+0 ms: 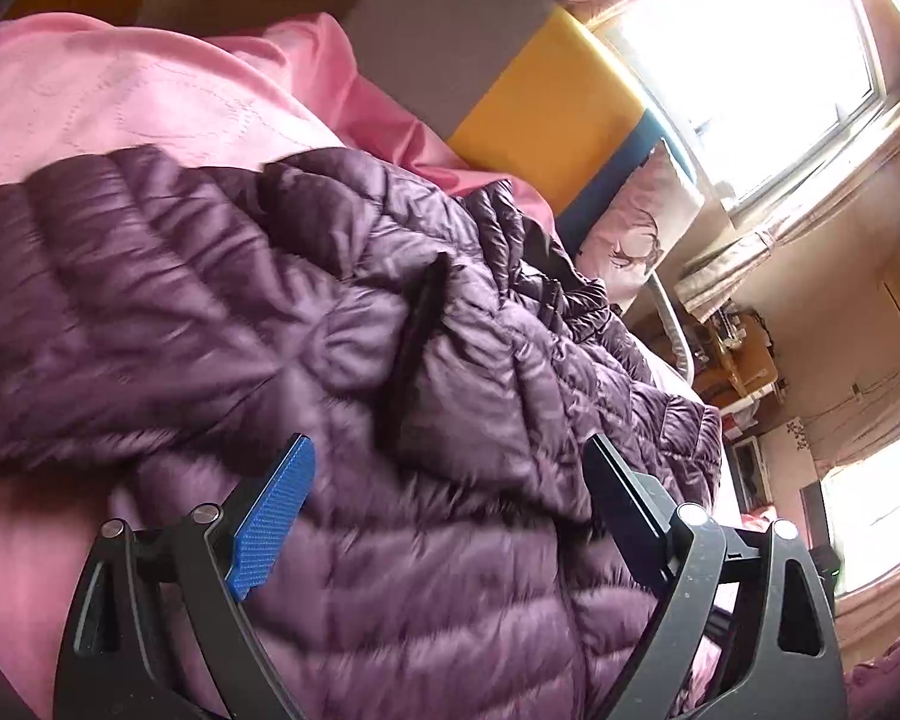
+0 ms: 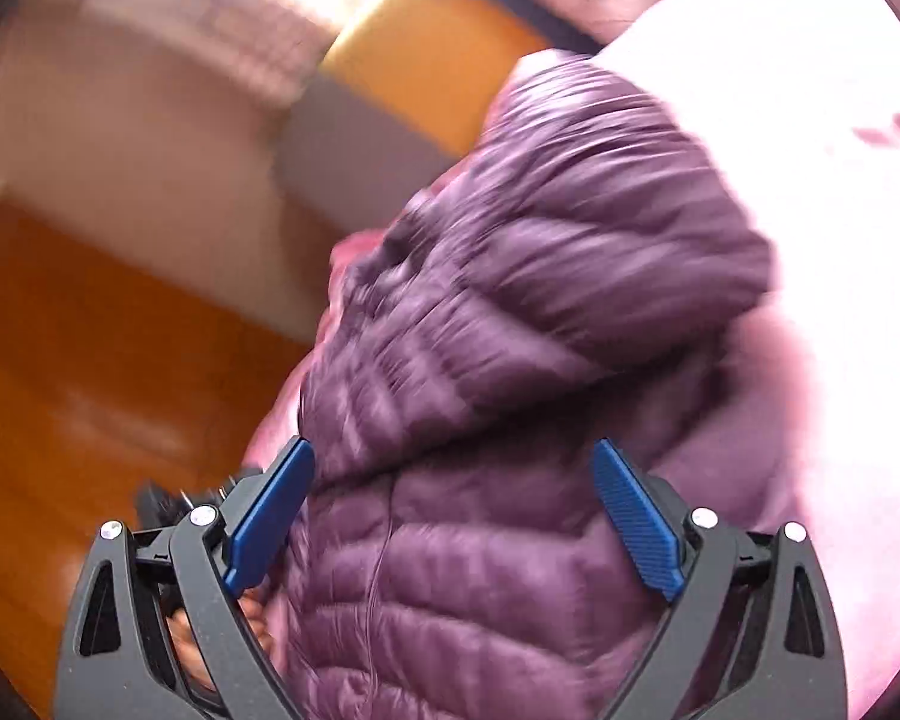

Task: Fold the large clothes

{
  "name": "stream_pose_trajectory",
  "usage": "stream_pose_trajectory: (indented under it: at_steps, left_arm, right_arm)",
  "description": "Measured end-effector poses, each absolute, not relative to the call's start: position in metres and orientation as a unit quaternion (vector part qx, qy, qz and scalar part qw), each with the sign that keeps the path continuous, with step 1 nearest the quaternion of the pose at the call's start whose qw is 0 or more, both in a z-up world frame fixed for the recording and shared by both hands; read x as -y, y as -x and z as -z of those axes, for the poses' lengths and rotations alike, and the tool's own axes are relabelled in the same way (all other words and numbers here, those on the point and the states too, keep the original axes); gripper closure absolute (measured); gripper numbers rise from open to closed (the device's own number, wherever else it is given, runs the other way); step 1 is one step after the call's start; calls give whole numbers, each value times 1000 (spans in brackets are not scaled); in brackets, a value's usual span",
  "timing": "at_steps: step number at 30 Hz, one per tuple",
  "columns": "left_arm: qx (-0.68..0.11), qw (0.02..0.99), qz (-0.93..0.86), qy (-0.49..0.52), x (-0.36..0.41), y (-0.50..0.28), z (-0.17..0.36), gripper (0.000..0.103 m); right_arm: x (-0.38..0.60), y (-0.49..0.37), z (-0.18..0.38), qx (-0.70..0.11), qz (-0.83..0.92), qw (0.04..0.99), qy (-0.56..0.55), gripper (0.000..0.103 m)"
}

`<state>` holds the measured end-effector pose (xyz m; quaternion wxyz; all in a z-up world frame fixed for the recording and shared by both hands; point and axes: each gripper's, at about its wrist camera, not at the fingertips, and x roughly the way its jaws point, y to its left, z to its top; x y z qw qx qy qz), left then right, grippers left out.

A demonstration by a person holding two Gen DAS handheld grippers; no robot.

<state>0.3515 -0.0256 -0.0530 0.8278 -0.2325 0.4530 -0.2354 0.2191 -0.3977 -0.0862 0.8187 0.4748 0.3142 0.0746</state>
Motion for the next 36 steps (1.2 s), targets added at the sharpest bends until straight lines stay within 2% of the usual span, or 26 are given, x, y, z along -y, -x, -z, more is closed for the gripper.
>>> stream_pose_trajectory:
  at_steps: [4,5,6,8,10,14,18,21,24,27,30,31,33,35,36]
  left_arm:
    - [-476,827,207,216,38,-371,64,14]
    - [-481,826,202,214,40,-374,66,22]
    - [-484,825,202,213,42,-376,67,33]
    - [-495,821,211,189,50,-379,68,89]
    - [-487,833,203,165,52,-378,65,96]
    - [-457,847,195,189,31,-370,44,97]
    - [-445,860,167,187,7,-356,37,97]
    - [-464,859,136,168,-9,-344,48,97]
    - [-463,863,126,158,-25,-325,50,97]
    - [-454,868,130,153,-40,-307,45,97]
    - [-450,870,135,150,-50,-295,41,97]
    - [-449,870,137,150,-51,-292,41,97]
    - [-447,872,140,141,-50,-285,40,97]
    - [-444,875,146,129,-46,-278,39,97]
    - [-443,876,149,122,-45,-275,39,97]
  right_arm:
    - [420,-230,106,-279,-60,793,-538,8]
    - [424,-235,111,-273,-58,788,-549,8]
    - [427,-238,116,-263,-58,782,-563,8]
    - [437,-236,117,-233,-67,770,-591,7]
    - [445,-238,116,-195,-80,762,-612,7]
    - [455,-247,119,-135,-104,732,-659,7]
    - [461,-257,125,-120,-126,702,-690,6]
    - [457,-253,110,-151,-166,722,-654,7]
    - [451,-242,96,-217,-190,749,-596,9]
    - [451,-225,82,-274,-185,785,-524,21]
    - [463,-216,58,-300,-115,838,-441,43]
    - [468,-221,52,-301,-102,846,-428,53]
    - [470,-241,34,-316,-70,865,-383,58]
    - [466,-268,23,-332,-46,881,-334,73]
    - [463,-293,18,-343,-36,885,-311,75]
